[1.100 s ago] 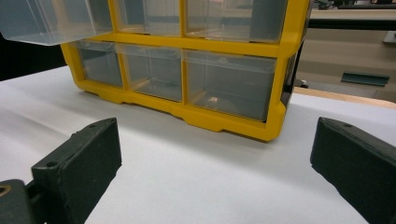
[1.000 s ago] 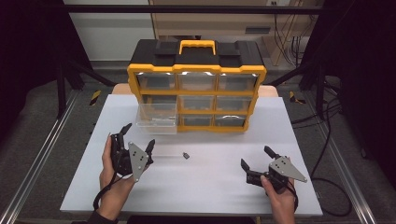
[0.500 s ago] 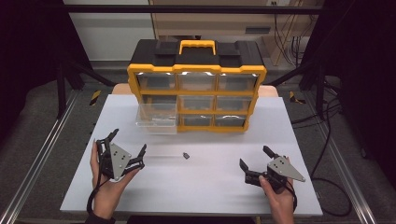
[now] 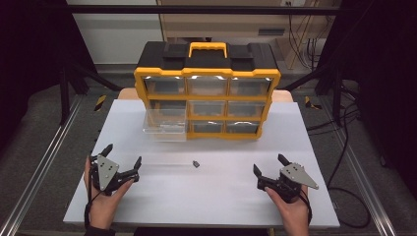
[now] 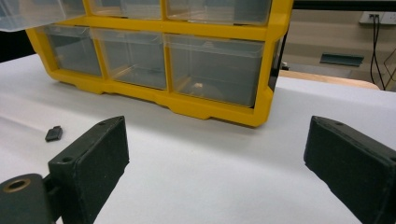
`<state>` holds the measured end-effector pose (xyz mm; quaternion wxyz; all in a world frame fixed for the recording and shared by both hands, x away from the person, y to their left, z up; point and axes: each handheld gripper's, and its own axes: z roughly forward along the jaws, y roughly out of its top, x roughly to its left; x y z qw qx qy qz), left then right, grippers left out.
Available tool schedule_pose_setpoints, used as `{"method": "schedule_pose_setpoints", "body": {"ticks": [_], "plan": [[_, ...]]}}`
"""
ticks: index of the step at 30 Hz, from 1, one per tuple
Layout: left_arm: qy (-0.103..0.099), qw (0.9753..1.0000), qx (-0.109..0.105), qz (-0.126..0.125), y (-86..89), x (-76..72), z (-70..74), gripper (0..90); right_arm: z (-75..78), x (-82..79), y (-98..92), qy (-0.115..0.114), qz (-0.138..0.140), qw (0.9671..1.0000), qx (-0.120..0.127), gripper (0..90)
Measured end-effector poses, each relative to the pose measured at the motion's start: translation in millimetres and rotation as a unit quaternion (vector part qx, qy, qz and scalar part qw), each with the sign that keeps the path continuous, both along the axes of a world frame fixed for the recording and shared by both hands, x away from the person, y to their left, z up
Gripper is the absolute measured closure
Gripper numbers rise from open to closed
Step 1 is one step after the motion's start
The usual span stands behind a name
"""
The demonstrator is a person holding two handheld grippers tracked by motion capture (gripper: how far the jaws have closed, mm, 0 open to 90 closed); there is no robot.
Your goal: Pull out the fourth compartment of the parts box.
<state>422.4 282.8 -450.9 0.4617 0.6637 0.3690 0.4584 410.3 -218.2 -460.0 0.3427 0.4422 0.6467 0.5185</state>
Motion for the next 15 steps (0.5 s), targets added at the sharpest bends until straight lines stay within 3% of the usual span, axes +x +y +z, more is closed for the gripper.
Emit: {"method": "schedule_pose_setpoints", "body": {"ticks": [6,10,15], "plan": [[0.011,0.9993,-0.035,-0.006,9.2,-3.8,-9.7,1.4,3.8,-1.7,5.7,0.020,0.008,0.9998,-0.002,6.6],[0.009,0.9988,-0.044,-0.017,10.8,-4.2,-11.3,1.3,5.9,0.3,7.5,0.068,0.016,0.9975,-0.008,5.8],[0.022,0.9971,-0.061,-0.041,10.0,0.1,-14.8,1.3,6.3,-0.3,8.5,0.066,0.016,0.9977,-0.009,5.6]]}}
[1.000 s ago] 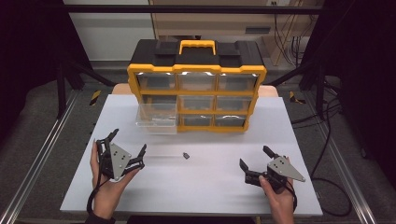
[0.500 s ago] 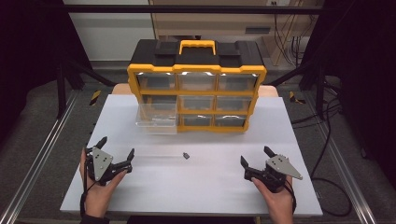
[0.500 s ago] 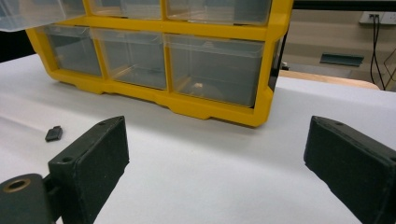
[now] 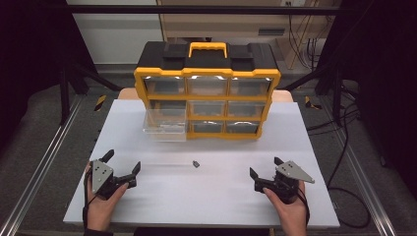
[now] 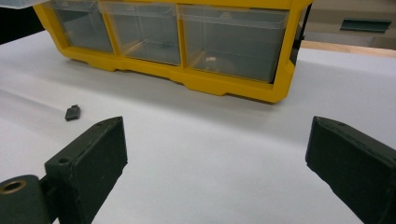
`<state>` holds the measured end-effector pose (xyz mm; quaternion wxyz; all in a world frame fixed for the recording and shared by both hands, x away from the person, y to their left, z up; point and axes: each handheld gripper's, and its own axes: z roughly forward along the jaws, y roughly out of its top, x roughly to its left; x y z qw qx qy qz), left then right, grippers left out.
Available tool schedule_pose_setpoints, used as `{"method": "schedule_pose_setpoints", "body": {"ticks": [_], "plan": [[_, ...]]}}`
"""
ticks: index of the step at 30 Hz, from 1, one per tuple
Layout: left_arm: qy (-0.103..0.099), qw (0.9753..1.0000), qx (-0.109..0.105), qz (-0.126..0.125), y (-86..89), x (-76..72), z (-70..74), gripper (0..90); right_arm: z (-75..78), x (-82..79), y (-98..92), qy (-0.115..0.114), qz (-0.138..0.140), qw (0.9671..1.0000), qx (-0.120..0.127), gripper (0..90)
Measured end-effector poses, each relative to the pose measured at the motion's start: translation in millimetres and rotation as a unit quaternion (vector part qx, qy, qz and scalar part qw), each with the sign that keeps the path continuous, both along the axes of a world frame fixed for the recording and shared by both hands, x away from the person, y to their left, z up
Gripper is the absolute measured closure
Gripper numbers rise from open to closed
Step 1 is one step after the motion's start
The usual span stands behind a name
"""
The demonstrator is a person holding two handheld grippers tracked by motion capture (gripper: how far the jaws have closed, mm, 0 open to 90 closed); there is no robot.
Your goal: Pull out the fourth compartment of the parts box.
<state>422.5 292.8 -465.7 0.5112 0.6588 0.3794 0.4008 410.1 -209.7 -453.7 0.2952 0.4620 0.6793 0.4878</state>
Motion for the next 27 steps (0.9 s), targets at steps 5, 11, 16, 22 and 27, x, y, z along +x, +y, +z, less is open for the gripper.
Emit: {"method": "schedule_pose_setpoints", "body": {"ticks": [5,11,16,22,27], "plan": [[-0.003,0.9999,0.000,-0.015,-2.3,-1.4,-0.1,1.3,0.9,2.9,6.3,0.008,-0.009,0.9999,0.006,6.4],[-0.003,0.9999,0.000,-0.013,-0.1,0.0,-1.0,1.3,8.0,9.7,25.0,0.021,0.007,0.9997,-0.001,7.9],[-0.003,0.9999,0.001,-0.011,0.5,0.8,-1.1,1.4,10.9,16.7,45.6,0.042,0.025,0.9986,-0.023,8.4],[-0.003,0.9999,-0.008,-0.007,3.5,1.0,-0.9,1.5,11.6,21.1,67.3,0.055,0.046,0.9965,-0.044,8.3],[-0.002,0.9999,-0.014,-0.005,4.9,1.4,-1.1,1.9,14.1,26.8,83.1,0.074,0.065,0.9935,-0.057,8.4]]}}
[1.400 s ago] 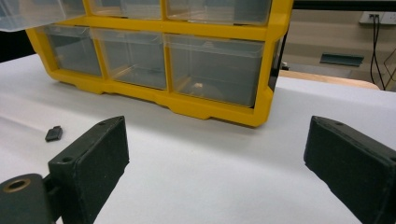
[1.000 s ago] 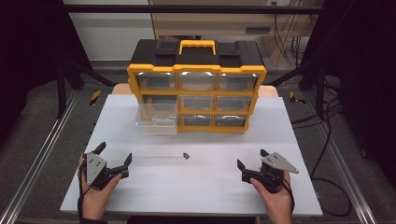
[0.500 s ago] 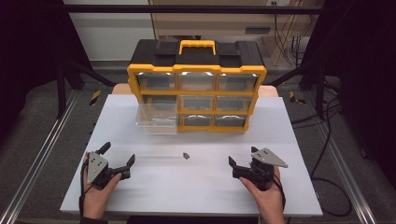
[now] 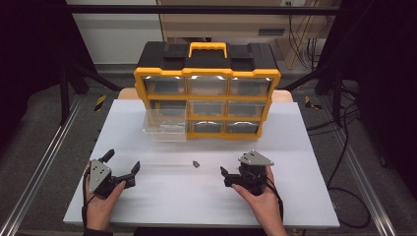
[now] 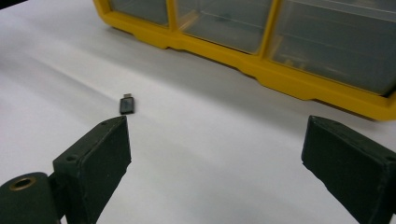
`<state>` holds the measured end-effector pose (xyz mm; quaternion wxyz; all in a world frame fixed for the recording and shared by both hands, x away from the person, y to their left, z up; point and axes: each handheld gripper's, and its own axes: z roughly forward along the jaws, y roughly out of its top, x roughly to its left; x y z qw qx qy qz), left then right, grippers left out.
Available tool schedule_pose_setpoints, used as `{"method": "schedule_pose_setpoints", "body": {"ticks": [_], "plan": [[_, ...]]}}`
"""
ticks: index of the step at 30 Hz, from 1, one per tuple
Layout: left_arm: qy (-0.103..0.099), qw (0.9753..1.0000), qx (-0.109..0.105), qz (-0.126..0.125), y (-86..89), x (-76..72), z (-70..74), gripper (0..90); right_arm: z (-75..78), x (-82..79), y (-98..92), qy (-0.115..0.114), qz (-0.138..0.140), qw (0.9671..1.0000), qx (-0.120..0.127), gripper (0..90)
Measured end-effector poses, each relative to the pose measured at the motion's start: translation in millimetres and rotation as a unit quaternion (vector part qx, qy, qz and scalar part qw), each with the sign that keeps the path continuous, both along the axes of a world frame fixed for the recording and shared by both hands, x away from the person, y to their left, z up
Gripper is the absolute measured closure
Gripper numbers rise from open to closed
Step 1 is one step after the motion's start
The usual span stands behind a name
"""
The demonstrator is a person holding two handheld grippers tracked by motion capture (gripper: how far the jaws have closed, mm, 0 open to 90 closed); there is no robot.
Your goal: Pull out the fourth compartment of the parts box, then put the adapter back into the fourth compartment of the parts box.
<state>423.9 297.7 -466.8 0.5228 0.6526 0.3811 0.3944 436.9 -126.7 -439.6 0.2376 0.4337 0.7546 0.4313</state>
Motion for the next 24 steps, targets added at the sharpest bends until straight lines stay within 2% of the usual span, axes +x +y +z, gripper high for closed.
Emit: {"method": "schedule_pose_setpoints", "body": {"ticks": [3,11,19,24], "plan": [[0.001,1.0000,0.001,-0.001,0.3,0.0,-0.5,1.9,4.4,2.5,8.6,0.004,0.012,0.9999,-0.010,8.0],[-0.002,1.0000,-0.007,0.001,3.0,0.4,0.1,1.9,7.9,9.0,21.5,0.012,0.023,0.9996,-0.010,8.0],[-0.005,1.0000,-0.008,-0.002,1.8,0.1,0.1,1.8,6.8,14.3,30.2,0.037,0.031,0.9988,-0.007,7.6],[-0.005,0.9999,-0.008,-0.003,1.7,0.4,-0.1,1.8,7.5,16.5,38.5,0.049,0.043,0.9978,-0.015,7.4]]}}
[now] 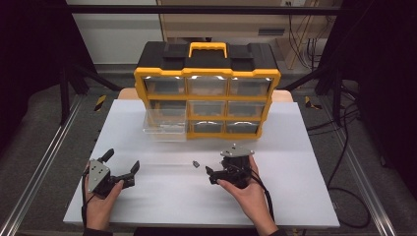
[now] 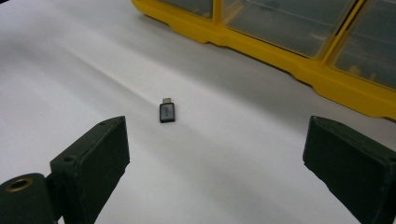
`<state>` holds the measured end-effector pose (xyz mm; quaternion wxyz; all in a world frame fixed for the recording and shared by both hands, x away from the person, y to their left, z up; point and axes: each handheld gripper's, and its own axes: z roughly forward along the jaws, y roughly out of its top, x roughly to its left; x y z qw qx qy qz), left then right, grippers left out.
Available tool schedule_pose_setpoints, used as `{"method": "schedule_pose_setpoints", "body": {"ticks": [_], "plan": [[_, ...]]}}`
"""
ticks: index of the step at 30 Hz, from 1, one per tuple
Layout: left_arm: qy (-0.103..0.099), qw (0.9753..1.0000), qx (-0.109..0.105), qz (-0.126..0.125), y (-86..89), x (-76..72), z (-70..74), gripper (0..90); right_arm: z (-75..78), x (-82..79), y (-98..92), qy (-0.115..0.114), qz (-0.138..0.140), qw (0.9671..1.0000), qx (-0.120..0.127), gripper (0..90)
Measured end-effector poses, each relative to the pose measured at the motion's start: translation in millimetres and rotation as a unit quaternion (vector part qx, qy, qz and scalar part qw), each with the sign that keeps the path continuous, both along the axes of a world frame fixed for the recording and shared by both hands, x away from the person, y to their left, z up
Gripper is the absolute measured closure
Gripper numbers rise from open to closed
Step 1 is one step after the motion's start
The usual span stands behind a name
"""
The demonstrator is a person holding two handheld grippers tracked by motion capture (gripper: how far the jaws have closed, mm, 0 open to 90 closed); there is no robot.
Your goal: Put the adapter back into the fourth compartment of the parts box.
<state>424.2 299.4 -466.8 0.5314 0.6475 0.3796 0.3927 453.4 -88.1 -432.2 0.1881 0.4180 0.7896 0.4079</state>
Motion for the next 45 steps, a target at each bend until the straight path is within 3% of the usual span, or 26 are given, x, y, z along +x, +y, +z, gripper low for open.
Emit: {"method": "schedule_pose_setpoints", "body": {"ticks": [10,19,25,30,45], "plan": [[-0.005,0.9997,-0.025,-0.001,2.4,2.2,0.8,0.7,-7.6,9.8,18.8,0.034,0.022,0.9992,-0.003,7.6],[-0.007,0.9997,-0.025,-0.004,2.5,3.5,0.8,0.7,-14.2,18.3,35.0,0.065,0.026,0.9974,-0.016,10.2],[-0.005,0.9996,-0.027,-0.004,3.5,3.8,0.3,0.6,-14.6,18.6,41.2,0.071,0.037,0.9966,-0.018,10.2],[-0.005,0.9996,-0.027,-0.005,3.5,4.1,0.6,0.5,-18.2,20.7,44.2,0.077,0.047,0.9955,-0.030,17.6],[-0.005,0.9996,-0.027,-0.007,3.7,5.1,0.2,0.5,-33.7,36.3,54.0,0.077,0.046,0.9959,-0.012,49.0]]}}
